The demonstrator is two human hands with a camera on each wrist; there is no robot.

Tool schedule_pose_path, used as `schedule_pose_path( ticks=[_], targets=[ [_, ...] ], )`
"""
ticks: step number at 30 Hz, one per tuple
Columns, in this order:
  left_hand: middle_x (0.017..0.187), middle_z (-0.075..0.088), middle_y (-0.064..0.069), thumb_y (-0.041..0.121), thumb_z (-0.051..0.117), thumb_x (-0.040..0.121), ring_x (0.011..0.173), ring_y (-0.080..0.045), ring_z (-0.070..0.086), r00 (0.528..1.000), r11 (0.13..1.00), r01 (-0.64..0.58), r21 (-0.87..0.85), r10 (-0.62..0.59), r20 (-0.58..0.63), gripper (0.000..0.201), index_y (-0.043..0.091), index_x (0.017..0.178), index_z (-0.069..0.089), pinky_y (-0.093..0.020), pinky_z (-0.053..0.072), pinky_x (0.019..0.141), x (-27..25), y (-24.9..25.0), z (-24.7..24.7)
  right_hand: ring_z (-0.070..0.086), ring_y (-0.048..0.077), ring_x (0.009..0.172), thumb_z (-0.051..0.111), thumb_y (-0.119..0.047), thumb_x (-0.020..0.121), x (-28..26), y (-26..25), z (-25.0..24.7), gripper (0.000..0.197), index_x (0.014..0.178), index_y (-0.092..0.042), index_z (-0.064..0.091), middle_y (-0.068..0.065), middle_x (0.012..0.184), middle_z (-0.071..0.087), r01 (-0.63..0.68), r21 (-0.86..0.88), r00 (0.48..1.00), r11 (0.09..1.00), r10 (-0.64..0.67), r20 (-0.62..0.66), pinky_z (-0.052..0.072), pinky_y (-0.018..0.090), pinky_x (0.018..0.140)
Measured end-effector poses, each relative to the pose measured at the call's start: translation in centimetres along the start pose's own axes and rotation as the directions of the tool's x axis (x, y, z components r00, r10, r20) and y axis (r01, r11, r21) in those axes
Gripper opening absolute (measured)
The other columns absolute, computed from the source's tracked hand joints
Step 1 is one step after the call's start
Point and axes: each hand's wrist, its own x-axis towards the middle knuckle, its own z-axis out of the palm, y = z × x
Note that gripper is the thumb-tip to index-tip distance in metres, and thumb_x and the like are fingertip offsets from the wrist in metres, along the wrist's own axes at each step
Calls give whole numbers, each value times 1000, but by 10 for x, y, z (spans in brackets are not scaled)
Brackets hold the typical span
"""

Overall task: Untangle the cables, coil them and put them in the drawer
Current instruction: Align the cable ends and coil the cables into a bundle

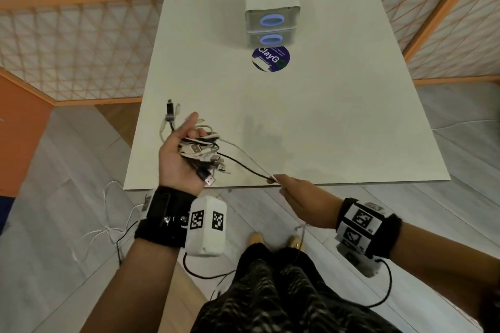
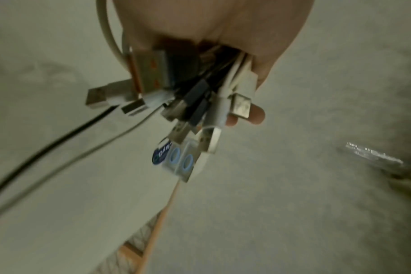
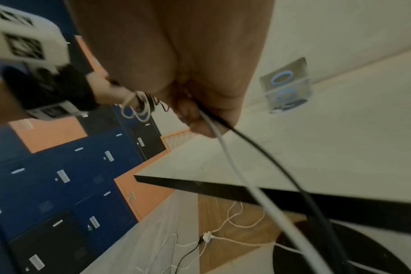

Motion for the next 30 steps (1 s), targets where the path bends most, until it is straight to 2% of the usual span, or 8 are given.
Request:
schedule_pose_path(
  ticks=[2,4,10,14,20,23,26,30],
  targets=[
    [56,52,6,18,63,85,63,-9,56,999,995,-4,101,7,-39,16,18,72,53,-23,49,61,3,0,-6,59,20,99,33,-13,99,-5,-4,-5,38,137,-7,37,14,119,57,126,-147,991,981,-132,-30,47,37,85],
    [56,55,6,23,61,89,59,-10,56,997,977,6,214,11,-77,22,19,69,53,-24,49,55,5,-7,-9,58,27,90,34,-5,94,-5,-13,-13,39,131,-9,47,12,104,58,270,-342,953,900,-300,-38,49,40,74],
    [72,74,-1,20,48,95,63,-9,66,993,836,109,538,-118,-18,22,16,111,62,-25,50,63,-1,-47,-4,49,24,84,33,2,86,15,-49,-52,42,115,-16,57,-4,106,47,462,-414,867,784,-498,25,40,36,70],
    [64,70,-4,34,39,98,60,-13,66,941,666,196,720,-335,53,43,11,78,70,-26,53,65,-18,-64,4,47,22,83,50,1,87,38,-59,-75,33,115,-13,61,4,91,51,482,-277,864,831,-503,-5,43,35,75],
    [31,41,-2,84,-1,71,41,-17,41,917,791,198,579,-358,176,104,3,52,61,-21,37,49,-19,-73,12,42,20,78,50,-2,90,54,-60,-76,51,135,-23,45,5,83,43,450,-174,884,876,-464,-49,36,22,72],
    [33,41,3,86,30,65,41,-12,44,870,877,209,433,-369,327,92,1,72,62,-18,40,50,-18,-71,3,44,13,78,45,-22,94,61,-49,-71,38,131,-14,49,0,89,42,387,-128,906,913,-402,-131,34,13,75],
    [35,43,6,44,80,61,48,-10,48,860,872,211,441,-380,340,38,11,66,63,-18,41,51,-19,-67,0,45,8,77,43,-32,92,64,-39,-69,41,126,-11,54,2,93,42,341,-80,923,937,-350,-160,35,5,77],
    [35,45,4,22,87,47,60,-11,63,928,932,236,274,-300,223,29,11,58,63,-20,52,60,-21,-66,5,49,-2,70,38,-27,98,65,-26,-66,36,131,-14,43,-8,79,50,175,52,958,983,-158,-238,36,10,69]
  ],
)
